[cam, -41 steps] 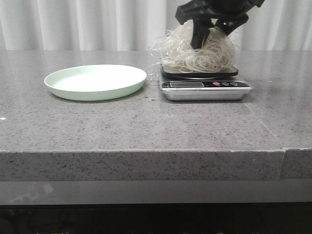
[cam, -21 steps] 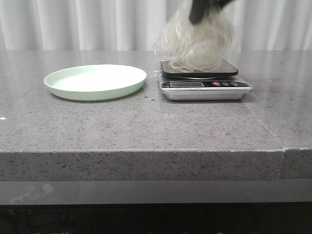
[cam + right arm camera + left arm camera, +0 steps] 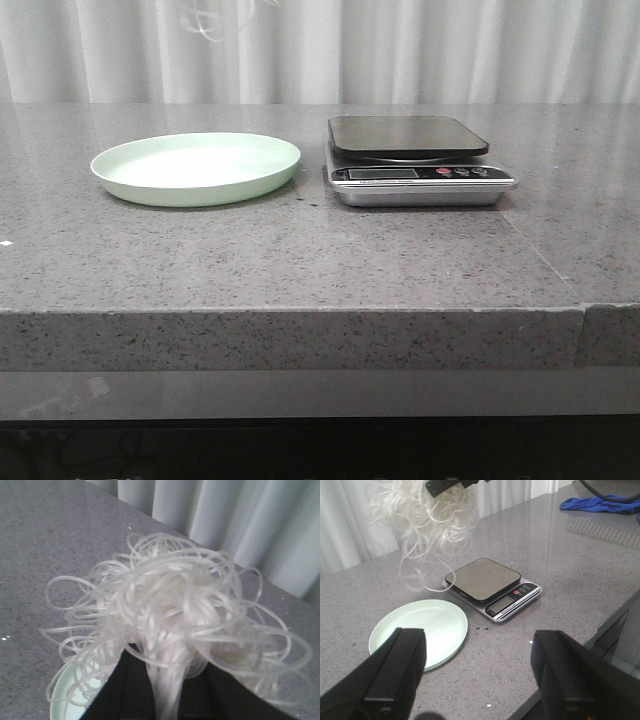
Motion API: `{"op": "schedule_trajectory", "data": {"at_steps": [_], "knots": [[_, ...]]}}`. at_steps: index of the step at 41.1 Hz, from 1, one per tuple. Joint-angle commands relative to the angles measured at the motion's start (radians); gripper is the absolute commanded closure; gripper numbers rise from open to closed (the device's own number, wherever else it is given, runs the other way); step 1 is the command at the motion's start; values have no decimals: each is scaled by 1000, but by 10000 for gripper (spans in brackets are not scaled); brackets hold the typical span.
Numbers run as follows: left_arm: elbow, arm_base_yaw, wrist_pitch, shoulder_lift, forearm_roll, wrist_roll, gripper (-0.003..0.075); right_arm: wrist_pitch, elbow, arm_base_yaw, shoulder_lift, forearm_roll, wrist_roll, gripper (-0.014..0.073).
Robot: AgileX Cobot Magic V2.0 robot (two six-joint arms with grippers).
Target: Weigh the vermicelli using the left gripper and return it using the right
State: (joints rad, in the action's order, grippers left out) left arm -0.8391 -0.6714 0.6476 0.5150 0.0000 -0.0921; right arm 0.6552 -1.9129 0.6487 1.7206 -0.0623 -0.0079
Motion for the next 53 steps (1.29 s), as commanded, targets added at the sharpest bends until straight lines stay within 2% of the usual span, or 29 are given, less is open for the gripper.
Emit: {"op": "schedule_trajectory", "data": {"at_steps": [1, 11, 24, 28, 33, 37, 46, 53], "knots": [[-25, -1, -78, 4, -11, 2, 216, -128, -39, 29, -24, 7, -10, 430], [-25, -1, -78, 4, -11, 2, 216, -123, -39, 77, 96, 8, -10, 430], [-25, -1, -78, 4, -11, 2, 216, -89, -39, 81, 238, 8, -10, 426], [-25, -1, -78, 4, -11, 2, 216, -61, -39, 80, 261, 8, -10, 373], [-25, -1, -78, 4, -11, 2, 216, -46, -39, 80, 266, 8, -10, 214], [-25, -1, -78, 4, -11, 2, 216, -43, -39, 80, 247, 8, -10, 124], [-25, -1, -78, 4, -11, 2, 216, 8, -39, 79, 124, 9, -9, 109], [-25, -1, -78, 4, -11, 2, 216, 141, -35, 78, -12, 17, 38, 109]]}}
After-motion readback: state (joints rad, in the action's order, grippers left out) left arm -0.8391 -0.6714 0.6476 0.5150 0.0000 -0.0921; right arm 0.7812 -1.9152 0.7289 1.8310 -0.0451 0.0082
